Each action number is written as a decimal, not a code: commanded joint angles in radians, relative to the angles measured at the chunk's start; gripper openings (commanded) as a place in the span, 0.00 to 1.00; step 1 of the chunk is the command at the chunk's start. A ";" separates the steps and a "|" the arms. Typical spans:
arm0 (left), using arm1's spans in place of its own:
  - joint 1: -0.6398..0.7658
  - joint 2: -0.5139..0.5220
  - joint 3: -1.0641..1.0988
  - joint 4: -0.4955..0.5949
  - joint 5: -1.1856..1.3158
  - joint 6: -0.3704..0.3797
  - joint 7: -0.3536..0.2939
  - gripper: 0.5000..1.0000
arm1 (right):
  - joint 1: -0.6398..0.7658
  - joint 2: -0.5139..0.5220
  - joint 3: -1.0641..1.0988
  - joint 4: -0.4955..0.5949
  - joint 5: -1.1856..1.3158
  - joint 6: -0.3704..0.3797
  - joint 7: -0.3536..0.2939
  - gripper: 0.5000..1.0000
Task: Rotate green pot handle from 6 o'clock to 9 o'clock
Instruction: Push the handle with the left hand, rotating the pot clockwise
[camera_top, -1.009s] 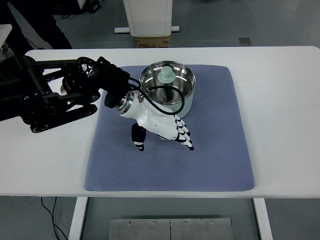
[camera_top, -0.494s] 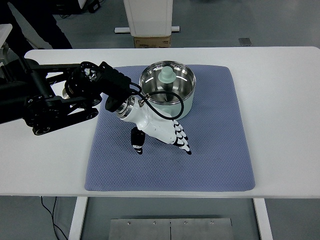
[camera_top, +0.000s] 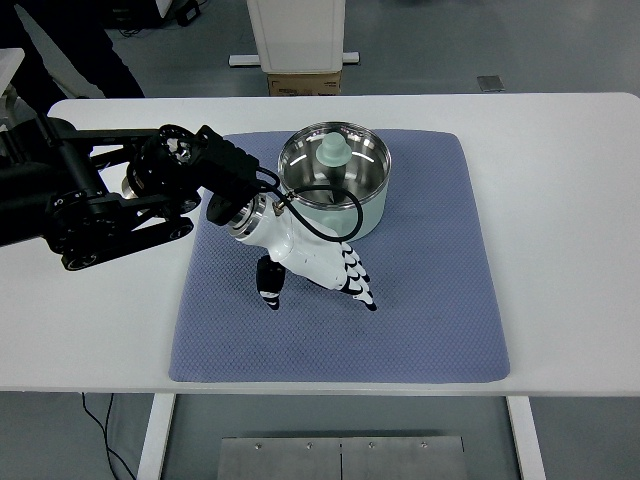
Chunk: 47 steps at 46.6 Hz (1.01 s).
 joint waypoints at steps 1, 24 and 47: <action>0.000 0.003 0.007 0.000 0.000 0.000 0.000 1.00 | 0.000 0.000 0.000 0.000 0.000 0.000 0.000 1.00; -0.009 0.038 0.022 -0.002 0.000 -0.003 0.000 1.00 | 0.000 0.000 0.000 0.000 0.000 0.000 0.000 1.00; -0.025 0.110 0.041 -0.003 0.001 -0.003 0.000 1.00 | 0.000 0.000 0.000 0.000 0.000 0.000 0.000 1.00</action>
